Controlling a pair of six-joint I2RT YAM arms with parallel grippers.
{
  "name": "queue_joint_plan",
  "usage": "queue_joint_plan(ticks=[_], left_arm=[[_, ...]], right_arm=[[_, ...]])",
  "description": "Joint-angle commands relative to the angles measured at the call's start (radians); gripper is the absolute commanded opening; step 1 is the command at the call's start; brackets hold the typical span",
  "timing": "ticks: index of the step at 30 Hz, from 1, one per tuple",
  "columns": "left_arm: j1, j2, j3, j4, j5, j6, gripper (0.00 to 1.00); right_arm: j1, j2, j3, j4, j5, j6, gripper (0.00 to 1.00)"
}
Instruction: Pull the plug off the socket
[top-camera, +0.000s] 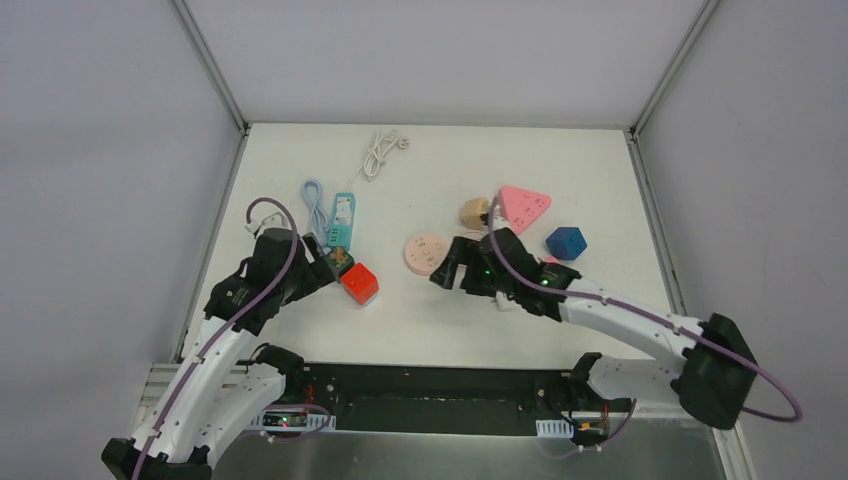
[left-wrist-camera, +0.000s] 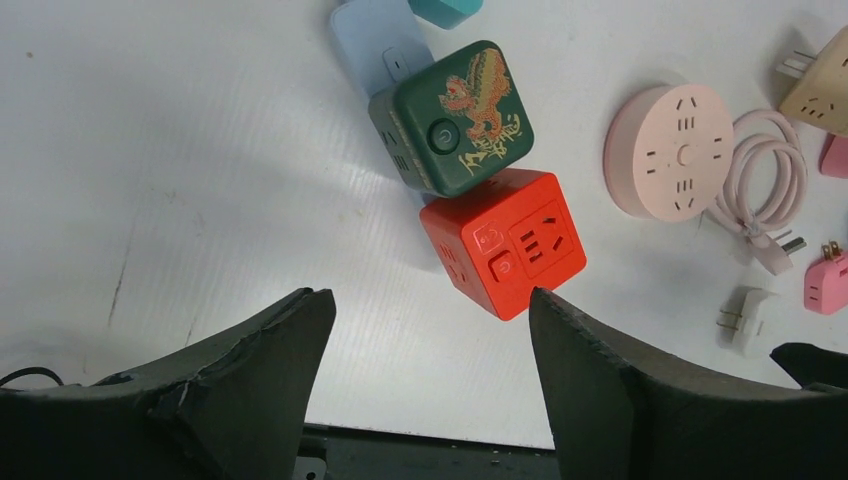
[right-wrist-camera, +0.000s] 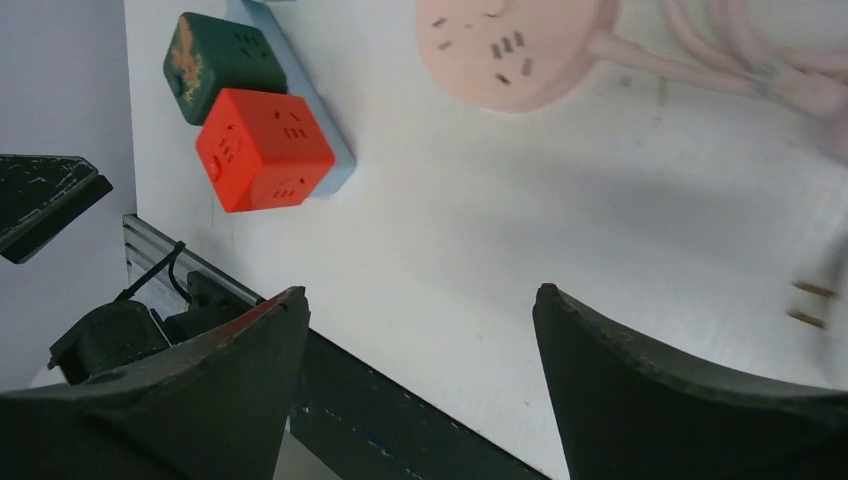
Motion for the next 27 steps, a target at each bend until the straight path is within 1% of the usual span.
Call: queue_joint_plan(ticks=[1, 4, 6, 8, 12, 14, 16, 18, 21, 27], left_arm=[[0.001, -0.040, 0.015, -0.069, -0.099, -0.024, 0.76], [0.001, -0.060, 0.008, -0.081, -0.157, -0.050, 0.77], [0.001, -0.064, 0.003, -0.073, -0.188, -0.069, 0.78], [0.001, -0.053, 0.013, -0.073, -0.207, -0.075, 0.78], [0.001, -0.042, 0.037, -0.100, -0.258, -0.078, 0.78], [0.001, -0.055, 0.033, -0.110, -0.283, -0.081, 0.78], [0.001, -0.079, 0.025, -0.115, -0.298, -0.087, 0.79], [0.001, -0.102, 0.018, -0.124, -0.310, -0.093, 0.79], [0.001, -0.128, 0.015, -0.139, -0.333, -0.099, 0.79], [0.001, -0.165, 0.018, -0.169, -0.396, -0.111, 0.79]], right_arm=[[0.125, 0.226, 0.219, 0.091, 0.136, -0.064, 0.85], [0.194, 0.396, 0.361, 0.078, 0.171, -0.130, 0.86], [0.228, 0.485, 0.448, 0.054, 0.191, -0.165, 0.86], [0.244, 0.547, 0.495, 0.067, 0.182, -0.197, 0.86], [0.248, 0.621, 0.519, 0.169, 0.132, -0.212, 0.86], [0.249, 0.674, 0.559, 0.164, 0.132, -0.212, 0.86], [0.249, 0.715, 0.608, 0.152, 0.104, -0.247, 0.87], [0.253, 0.748, 0.646, 0.117, 0.114, -0.256, 0.86], [0.255, 0.783, 0.669, 0.128, 0.116, -0.283, 0.86], [0.255, 0.854, 0.720, 0.142, 0.080, -0.388, 0.85]])
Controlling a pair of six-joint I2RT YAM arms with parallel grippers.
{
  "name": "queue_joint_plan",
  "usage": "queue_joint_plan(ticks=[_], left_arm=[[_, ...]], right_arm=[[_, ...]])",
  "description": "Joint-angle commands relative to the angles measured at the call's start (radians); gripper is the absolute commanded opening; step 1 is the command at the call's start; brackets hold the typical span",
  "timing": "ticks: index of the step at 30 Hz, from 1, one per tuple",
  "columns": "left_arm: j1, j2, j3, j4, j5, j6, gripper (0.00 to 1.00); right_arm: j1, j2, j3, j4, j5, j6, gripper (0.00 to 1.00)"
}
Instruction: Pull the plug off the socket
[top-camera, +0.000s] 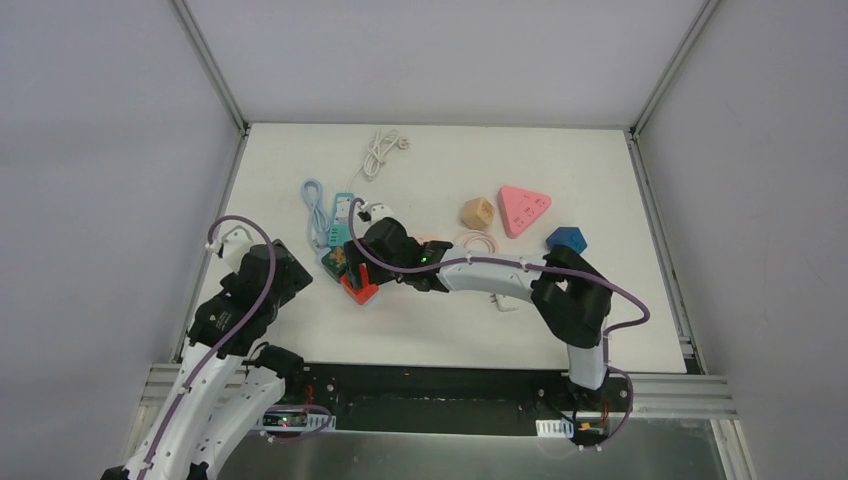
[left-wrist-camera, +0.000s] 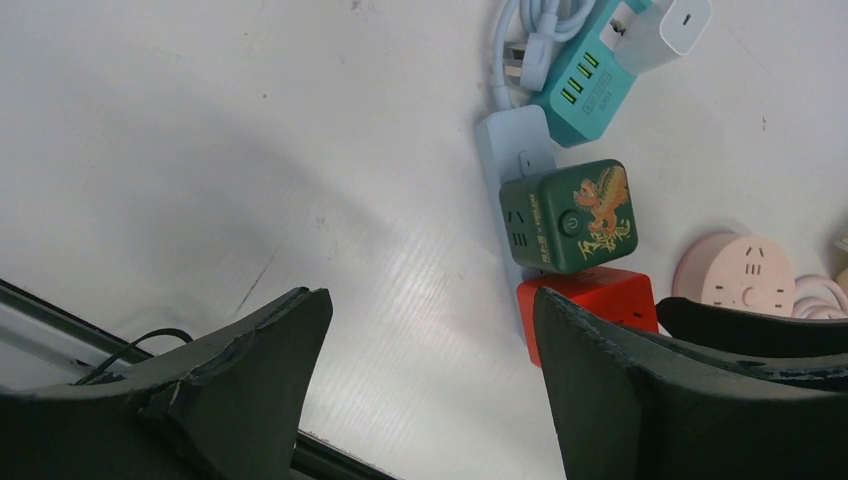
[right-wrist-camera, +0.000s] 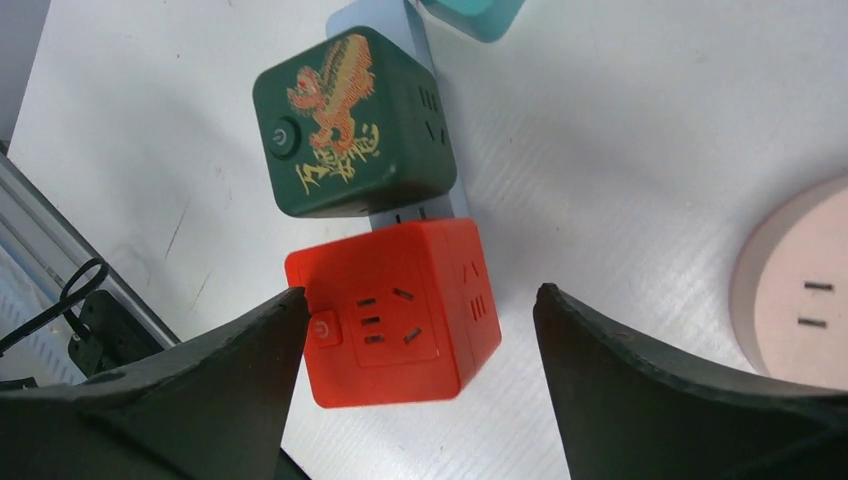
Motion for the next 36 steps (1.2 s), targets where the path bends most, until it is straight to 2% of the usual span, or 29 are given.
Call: queue_joint_plan(ticks=[1, 5, 8, 13, 25, 26, 27, 30, 32, 36], left_arm=[[0.001, -0.030, 0.014, -0.042, -0.081, -0.023, 0.79], [0.001, -0.053, -0.003, -0.033, -0.085, -0.027, 0.79], [0.001, -0.049, 0.003, -0.036, -0.084, -0.025, 0.79], [0.001, -0.045, -0.016, -0.018, -0.061, -0.039, 0.79], [0.001, 0.057, -0.072, 0.100, 0.139, -0.008, 0.79], [0.001, 0.063, -0.075, 0.112, 0.149, -0.008, 0.79], [0.001, 0.071, -0.077, 0.126, 0.157, -0.008, 0.79], [0.001, 0.092, -0.073, 0.136, 0.149, -0.015, 0.79], [0.001, 0.102, -0.066, 0.130, 0.127, -0.021, 0.79], [0.002, 0.101, -0.058, 0.109, 0.076, -0.028, 0.79]], right_arm=[[0.003, 0.056, 0.075, 0.026, -0.020, -0.107, 0.84], [-0.002, 0.092, 0.109, 0.015, -0.010, -0.106, 0.74], [-0.008, 0.106, 0.127, -0.012, -0.023, -0.078, 0.61], [-0.013, 0.080, 0.092, -0.026, -0.003, -0.091, 0.45], [-0.037, -0.079, -0.069, -0.023, -0.049, -0.134, 0.41], [-0.040, -0.087, -0.075, -0.023, -0.058, -0.134, 0.42], [-0.042, -0.092, -0.078, -0.023, -0.071, -0.139, 0.47], [-0.036, -0.088, -0.061, -0.037, -0.108, -0.167, 0.69], [-0.028, -0.087, -0.053, -0.023, -0.121, -0.169, 0.80], [-0.007, -0.082, -0.041, 0.025, -0.159, -0.168, 0.92]])
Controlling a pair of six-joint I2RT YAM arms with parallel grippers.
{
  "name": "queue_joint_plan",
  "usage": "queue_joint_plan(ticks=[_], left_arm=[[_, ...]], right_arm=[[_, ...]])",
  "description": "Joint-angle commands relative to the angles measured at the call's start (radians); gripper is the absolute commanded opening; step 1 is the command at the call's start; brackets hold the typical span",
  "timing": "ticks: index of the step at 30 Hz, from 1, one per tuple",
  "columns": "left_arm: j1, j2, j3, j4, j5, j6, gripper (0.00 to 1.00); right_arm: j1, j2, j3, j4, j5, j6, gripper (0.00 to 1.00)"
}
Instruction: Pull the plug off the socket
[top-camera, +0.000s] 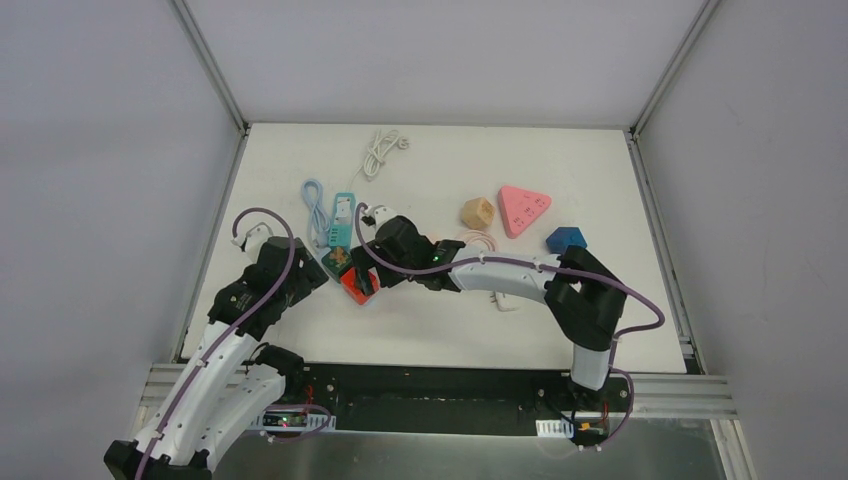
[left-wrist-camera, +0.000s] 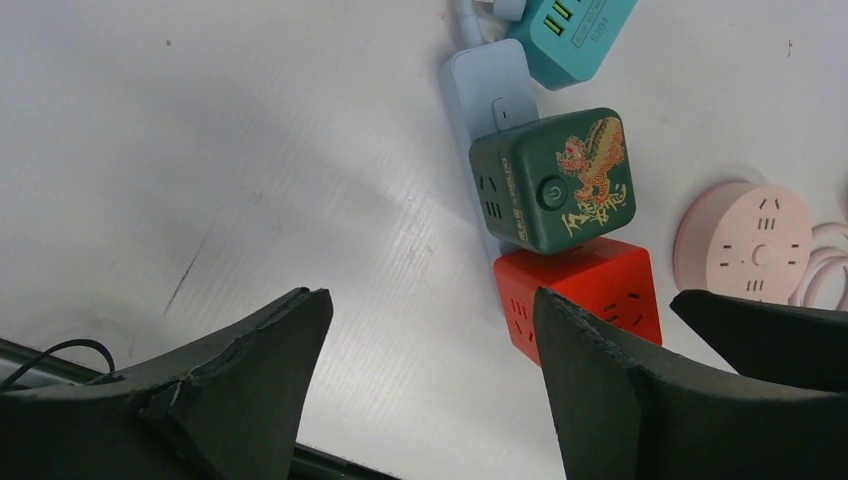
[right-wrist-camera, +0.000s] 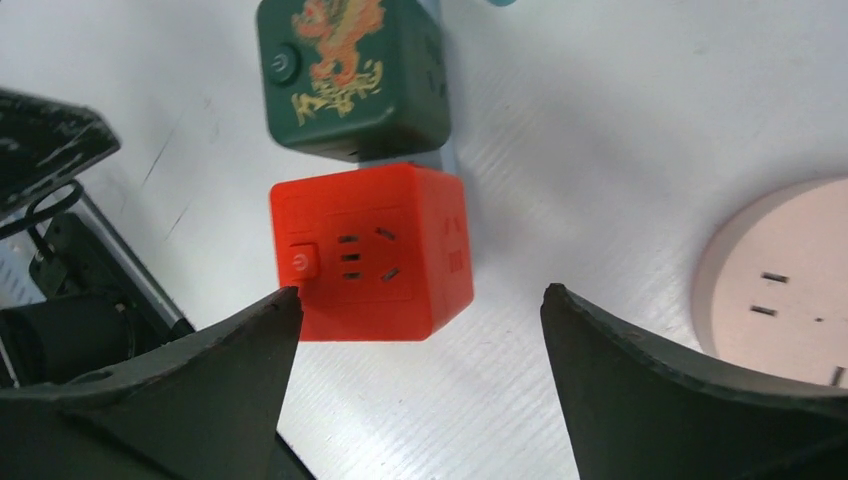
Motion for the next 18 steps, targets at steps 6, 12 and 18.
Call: queue_joint_plan(ticks=[6, 12, 18], left_arm=[[0.003, -0.006, 0.013, -0.022, -0.062, -0.002, 0.79], [0.003, 0.000, 0.005, -0.014, -0.032, -0.002, 0.79], [0.003, 0.026, -0.023, 0.049, 0.046, 0.006, 0.79]], right_arm=[[0.054, 0.054, 0.093, 0.012, -0.063, -0.053, 0.94], [0.066, 0.119, 0.145, -0.029, 0.023, -0.064, 0.80], [0.070, 0.035, 0.034, 0.039, 0.149, -0.039, 0.54]])
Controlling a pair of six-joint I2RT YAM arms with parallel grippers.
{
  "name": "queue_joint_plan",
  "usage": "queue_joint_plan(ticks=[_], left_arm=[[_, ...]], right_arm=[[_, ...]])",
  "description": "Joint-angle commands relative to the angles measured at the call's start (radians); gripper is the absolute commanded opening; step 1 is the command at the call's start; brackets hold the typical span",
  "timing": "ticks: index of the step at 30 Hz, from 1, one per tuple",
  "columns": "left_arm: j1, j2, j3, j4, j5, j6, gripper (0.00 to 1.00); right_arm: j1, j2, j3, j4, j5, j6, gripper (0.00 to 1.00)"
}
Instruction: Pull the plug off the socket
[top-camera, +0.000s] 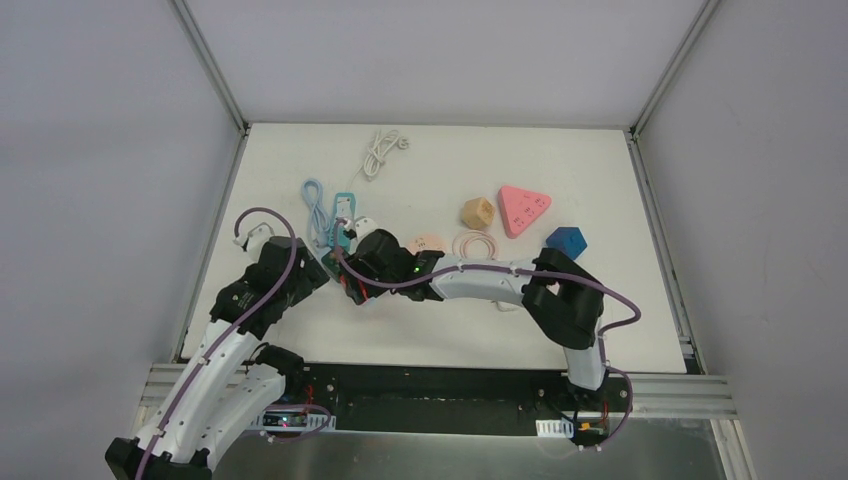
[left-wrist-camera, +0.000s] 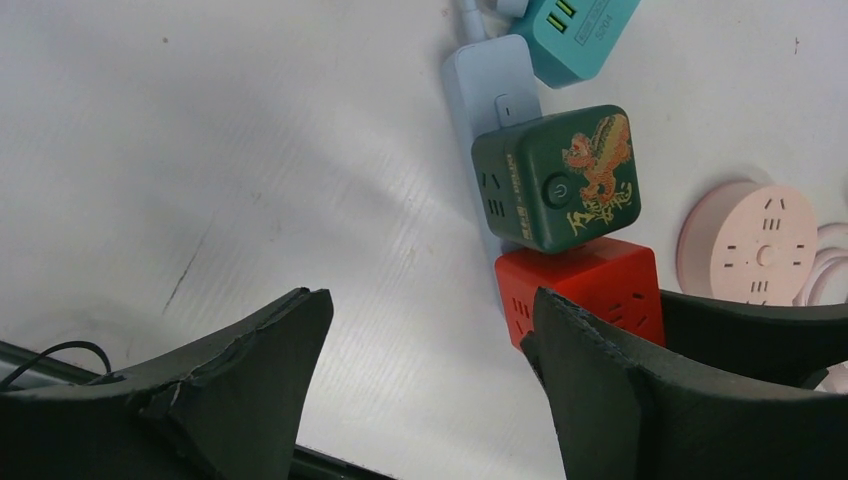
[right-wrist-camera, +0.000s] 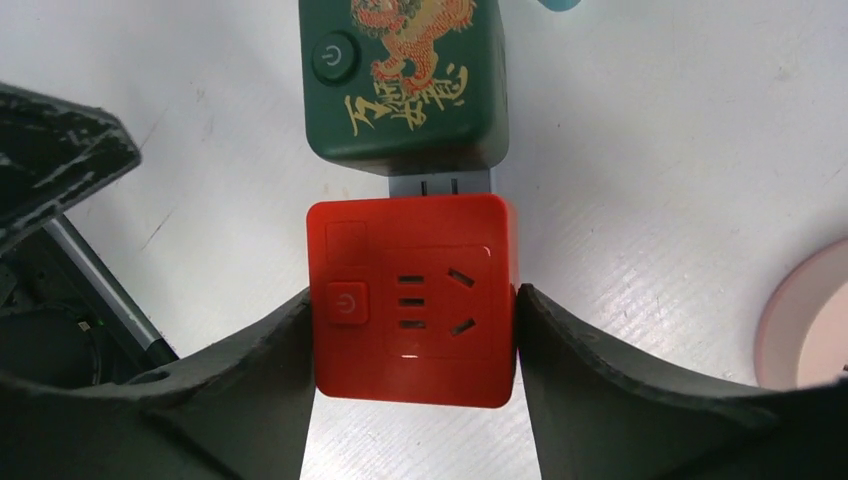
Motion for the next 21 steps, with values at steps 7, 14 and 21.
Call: queue_joint_plan(ticks=[7, 14, 21], left_arm=[[0.003, 0.036, -0.112, 0.265, 0.255, -0.021, 0.79], [0.003, 0.061, -0.172, 0.398, 0.345, -0.029, 0.79], [0.013, 0.086, -0.187, 0.429, 0.319, -0.002, 0.78]], right_arm=[[0.010, -0.200, -0.212, 0.078, 0.019, -0.093, 0.45], [0.010, -0.204, -0.213, 0.050, -0.006, -0.114, 0.59], [0.015, -0.132, -0.145, 0.009, 0.049, -0.119, 0.77]])
